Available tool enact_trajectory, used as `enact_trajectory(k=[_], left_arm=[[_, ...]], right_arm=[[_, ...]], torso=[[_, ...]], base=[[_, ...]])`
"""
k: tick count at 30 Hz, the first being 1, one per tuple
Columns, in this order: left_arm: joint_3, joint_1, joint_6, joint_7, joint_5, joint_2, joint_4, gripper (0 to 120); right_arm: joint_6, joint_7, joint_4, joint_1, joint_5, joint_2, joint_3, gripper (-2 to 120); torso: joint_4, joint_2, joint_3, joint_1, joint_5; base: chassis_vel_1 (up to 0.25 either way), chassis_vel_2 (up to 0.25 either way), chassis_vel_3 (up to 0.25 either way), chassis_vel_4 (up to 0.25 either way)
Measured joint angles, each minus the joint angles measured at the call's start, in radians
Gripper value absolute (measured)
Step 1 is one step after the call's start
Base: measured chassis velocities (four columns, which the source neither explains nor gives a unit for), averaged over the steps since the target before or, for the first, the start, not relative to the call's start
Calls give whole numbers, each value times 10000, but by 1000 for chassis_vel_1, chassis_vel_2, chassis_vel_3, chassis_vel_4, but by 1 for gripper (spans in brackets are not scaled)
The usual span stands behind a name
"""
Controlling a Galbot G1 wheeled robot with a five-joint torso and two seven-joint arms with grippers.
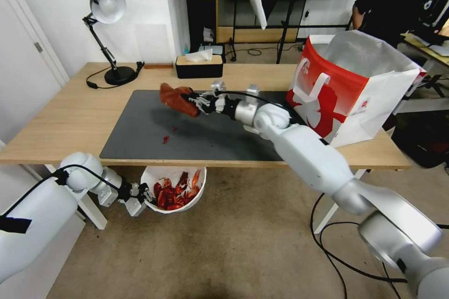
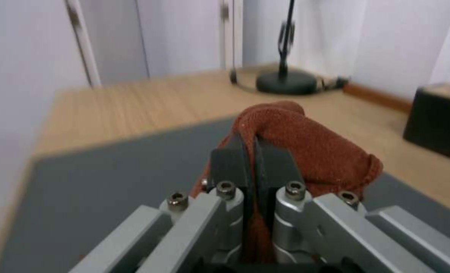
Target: Sweep shrimp from table into container with towel, then put container into takeout bag.
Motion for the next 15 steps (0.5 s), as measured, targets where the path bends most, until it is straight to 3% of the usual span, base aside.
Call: enact_trajectory(k=[3, 5, 15], left_arm=[[-37, 21, -2, -21, 1, 29, -7, 0], [-61, 30, -4, -41, 2, 52, -6, 0], [-113, 76, -11, -92, 0, 69, 49, 0]], right_arm=[[73, -418, -834, 221, -584, 398, -200, 0], [35, -1373, -1329, 354, -913, 574, -316, 0], [58, -4019, -1522, 278, -1113, 421, -356, 0]], torso=[[0, 0, 0, -1, 0], [1, 0, 0, -1, 0], [-1, 0, 0, -1, 0]], base=[[0, 0, 0, 0], [0, 0, 0, 0], [0, 0, 0, 0]])
